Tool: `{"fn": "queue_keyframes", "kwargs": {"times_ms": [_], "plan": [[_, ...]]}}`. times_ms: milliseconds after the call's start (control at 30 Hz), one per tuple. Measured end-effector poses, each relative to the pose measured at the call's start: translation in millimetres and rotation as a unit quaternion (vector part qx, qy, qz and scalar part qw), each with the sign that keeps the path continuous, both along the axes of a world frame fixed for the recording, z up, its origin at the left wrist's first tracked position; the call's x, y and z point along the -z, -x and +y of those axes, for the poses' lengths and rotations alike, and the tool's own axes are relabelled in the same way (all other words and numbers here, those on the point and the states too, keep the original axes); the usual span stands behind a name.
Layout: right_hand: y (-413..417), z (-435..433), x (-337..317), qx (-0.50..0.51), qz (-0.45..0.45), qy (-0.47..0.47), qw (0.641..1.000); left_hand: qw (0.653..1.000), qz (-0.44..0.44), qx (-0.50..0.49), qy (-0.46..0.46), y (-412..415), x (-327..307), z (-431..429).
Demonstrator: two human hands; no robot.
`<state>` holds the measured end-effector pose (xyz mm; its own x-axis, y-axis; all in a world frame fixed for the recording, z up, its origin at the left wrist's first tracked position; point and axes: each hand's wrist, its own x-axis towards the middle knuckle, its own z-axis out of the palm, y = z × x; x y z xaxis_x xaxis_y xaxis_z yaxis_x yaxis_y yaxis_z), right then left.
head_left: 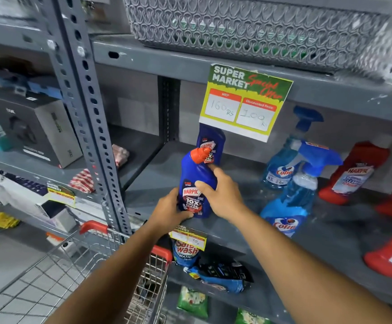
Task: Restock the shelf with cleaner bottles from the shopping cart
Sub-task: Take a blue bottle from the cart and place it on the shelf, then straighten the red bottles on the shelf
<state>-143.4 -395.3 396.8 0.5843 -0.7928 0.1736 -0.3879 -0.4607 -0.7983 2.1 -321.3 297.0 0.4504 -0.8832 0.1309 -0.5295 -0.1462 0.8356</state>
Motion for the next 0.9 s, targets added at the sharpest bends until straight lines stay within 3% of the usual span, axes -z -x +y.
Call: {"fn": "queue_keyframes", "kwargs": {"times_ms": [167,267,333,433,467,567,700,800,900], "plan": [[5,0,1,-0.030,0.011,-0.031,0.999,1.000,0.014,-0.011,0.020,-2,9,2],[33,12,10,-0.017,-0.035,-0.045,0.998,0.999,0.030,-0.015,0.034,-2,10,6],[72,25,28,-0.023,-0.076,-0.109,0.991,0.997,0.038,-0.055,0.050,2,11,16],[159,40,67,0.044,-0.087,-0.143,0.985,0.970,-0.087,-0.206,0.099,33,16,41],[190,38,77,0.098,-0.091,-0.130,0.983,0.961,-0.129,-0.204,0.133,52,17,49],[281,10,90,0.266,-0.104,-0.044,0.957,0.970,-0.137,0.004,0.199,130,23,50],[365,-44,58,0.389,-0.155,0.088,0.904,0.965,-0.058,0.234,0.103,243,7,-2],[389,-74,23,0.377,-0.203,0.154,0.890,0.953,-0.009,0.294,0.067,317,-13,-68],[394,-99,-8,0.314,-0.157,0.176,0.920,0.959,0.050,0.278,0.019,369,-32,-133]]}}
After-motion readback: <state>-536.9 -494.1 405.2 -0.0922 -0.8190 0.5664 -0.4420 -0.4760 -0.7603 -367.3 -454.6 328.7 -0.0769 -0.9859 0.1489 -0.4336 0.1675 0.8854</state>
